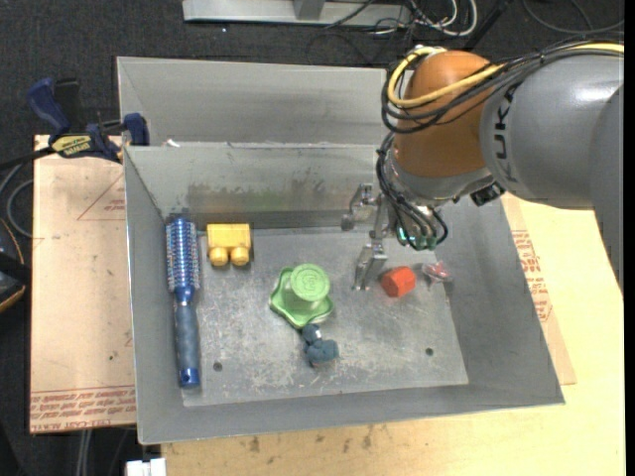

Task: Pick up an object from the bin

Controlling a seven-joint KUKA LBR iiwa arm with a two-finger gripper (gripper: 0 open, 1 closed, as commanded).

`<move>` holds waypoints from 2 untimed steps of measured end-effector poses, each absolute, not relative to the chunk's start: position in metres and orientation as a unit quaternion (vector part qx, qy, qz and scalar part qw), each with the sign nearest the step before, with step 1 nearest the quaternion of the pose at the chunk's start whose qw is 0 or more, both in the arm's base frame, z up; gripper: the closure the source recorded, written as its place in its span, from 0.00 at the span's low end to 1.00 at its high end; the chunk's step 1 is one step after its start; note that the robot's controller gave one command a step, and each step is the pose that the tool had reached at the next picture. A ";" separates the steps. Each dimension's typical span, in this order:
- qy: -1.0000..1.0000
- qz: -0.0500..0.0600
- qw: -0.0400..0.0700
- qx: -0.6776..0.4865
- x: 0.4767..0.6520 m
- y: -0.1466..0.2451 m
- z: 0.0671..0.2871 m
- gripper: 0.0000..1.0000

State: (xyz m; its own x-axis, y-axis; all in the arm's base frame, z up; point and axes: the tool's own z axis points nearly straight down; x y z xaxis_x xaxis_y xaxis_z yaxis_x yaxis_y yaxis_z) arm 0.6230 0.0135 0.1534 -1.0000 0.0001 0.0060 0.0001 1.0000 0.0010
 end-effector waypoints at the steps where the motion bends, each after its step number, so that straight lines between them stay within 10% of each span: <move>1: -0.975 0.000 -0.002 0.224 0.650 0.014 0.135 0.00; 2: -0.907 0.001 -0.011 0.422 0.578 0.099 0.084 0.00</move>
Offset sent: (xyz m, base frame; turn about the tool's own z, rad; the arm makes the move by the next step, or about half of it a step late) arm 0.0266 0.0002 -0.0180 -0.4549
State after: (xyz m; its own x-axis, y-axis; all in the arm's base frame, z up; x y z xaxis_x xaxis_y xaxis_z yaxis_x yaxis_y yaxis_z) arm 0.5780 0.0986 0.0836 -0.6437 -0.7651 -0.0180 -0.7650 0.6439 -0.0116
